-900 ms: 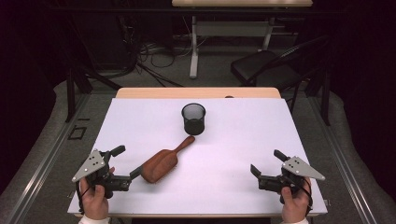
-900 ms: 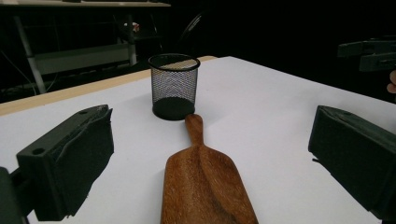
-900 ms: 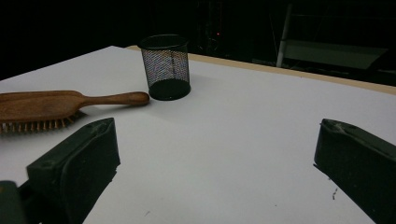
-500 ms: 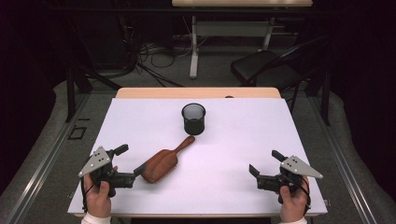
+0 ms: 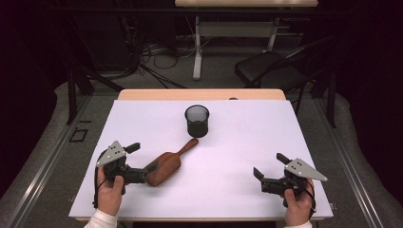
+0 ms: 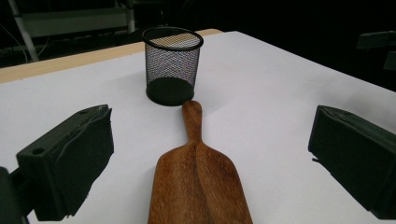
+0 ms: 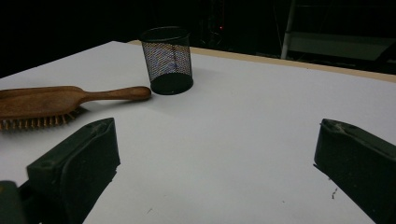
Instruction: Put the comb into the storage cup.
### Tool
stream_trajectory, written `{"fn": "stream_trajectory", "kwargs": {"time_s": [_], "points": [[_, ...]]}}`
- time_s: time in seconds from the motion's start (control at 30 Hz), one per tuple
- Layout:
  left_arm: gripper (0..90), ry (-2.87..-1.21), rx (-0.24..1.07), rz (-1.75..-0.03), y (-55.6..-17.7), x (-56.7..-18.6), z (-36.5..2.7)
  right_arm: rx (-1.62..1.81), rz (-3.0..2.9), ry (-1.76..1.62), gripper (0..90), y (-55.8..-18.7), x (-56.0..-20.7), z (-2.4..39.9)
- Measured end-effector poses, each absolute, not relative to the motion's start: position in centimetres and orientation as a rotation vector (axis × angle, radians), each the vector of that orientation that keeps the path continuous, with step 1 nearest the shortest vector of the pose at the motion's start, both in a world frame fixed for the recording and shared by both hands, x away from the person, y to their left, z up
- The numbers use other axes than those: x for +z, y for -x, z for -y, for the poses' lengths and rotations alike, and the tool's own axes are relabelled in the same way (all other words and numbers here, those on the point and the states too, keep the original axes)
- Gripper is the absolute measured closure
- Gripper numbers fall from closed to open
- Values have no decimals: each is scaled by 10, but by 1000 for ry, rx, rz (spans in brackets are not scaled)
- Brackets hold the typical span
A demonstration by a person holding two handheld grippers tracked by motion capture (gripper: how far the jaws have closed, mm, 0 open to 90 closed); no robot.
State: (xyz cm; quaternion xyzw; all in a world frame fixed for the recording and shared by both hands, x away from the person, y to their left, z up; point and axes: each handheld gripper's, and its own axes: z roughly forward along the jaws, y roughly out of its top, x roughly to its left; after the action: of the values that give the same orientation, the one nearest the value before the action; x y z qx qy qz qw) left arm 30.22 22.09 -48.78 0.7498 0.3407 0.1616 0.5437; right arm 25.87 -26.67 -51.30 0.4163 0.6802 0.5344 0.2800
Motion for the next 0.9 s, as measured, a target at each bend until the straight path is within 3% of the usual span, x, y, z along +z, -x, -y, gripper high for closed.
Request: {"fn": "stream_trajectory", "kwargs": {"time_s": [0.73, 0.9], "points": [[6, -1821, 281, -988, -353, -474, -187, 1410, -1879, -1093, 0, -265, -517, 259], [49, -1819, 273, -1036, -366, -474, -183, 1396, -1900, -1087, 0, -265, -520, 257]]}}
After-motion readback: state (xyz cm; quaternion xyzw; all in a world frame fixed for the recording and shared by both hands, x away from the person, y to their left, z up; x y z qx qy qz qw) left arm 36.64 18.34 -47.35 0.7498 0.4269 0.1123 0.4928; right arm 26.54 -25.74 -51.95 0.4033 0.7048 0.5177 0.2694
